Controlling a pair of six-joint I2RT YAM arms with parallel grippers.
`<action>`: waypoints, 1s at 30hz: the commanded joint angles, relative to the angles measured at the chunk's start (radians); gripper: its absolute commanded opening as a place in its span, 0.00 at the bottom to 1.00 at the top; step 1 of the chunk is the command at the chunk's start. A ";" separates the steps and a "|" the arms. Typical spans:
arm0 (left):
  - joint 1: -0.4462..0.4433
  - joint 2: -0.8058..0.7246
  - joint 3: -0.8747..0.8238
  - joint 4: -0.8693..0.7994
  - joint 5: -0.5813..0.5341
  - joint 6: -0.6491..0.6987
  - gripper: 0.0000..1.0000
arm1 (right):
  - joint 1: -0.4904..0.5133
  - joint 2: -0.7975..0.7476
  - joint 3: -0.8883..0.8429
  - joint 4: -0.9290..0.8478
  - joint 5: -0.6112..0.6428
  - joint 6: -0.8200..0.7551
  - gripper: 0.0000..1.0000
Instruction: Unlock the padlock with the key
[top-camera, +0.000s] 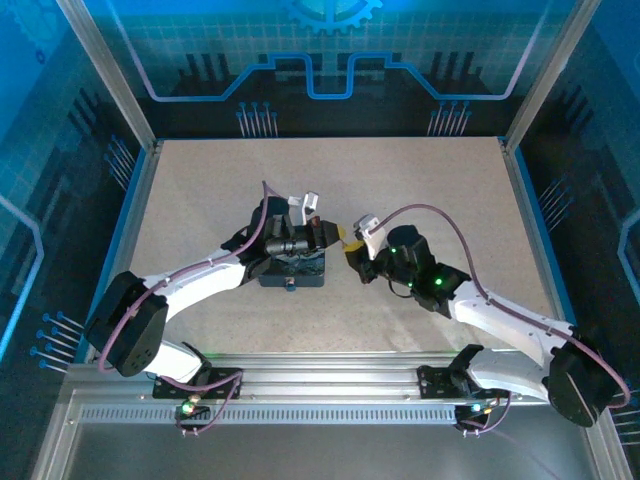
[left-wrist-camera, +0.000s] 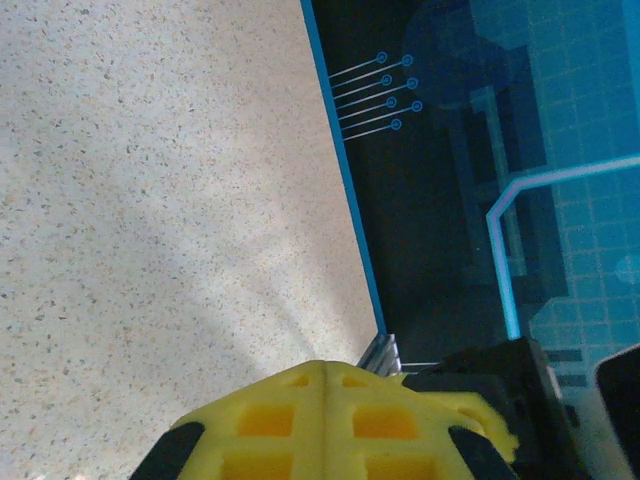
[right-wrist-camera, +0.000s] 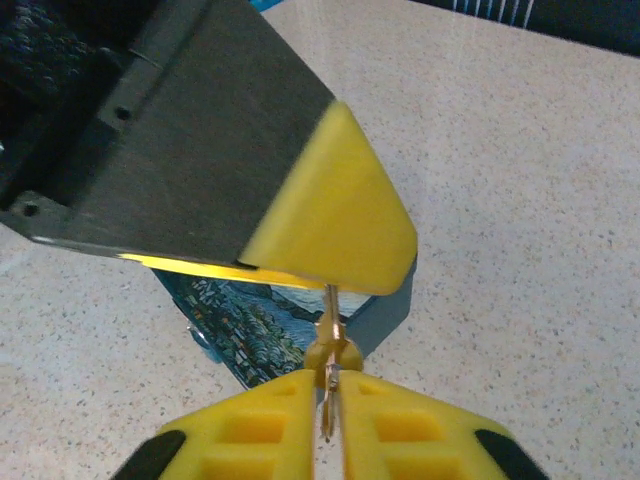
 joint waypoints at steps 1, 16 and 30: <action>-0.002 -0.052 0.040 -0.039 -0.007 0.070 0.00 | -0.038 -0.045 -0.001 0.036 -0.085 0.037 0.23; 0.032 -0.163 0.000 0.018 0.009 0.127 0.00 | -0.257 -0.020 -0.080 0.398 -0.635 0.386 0.55; 0.033 -0.163 -0.009 0.047 0.035 0.123 0.00 | -0.266 0.078 -0.043 0.490 -0.693 0.487 0.50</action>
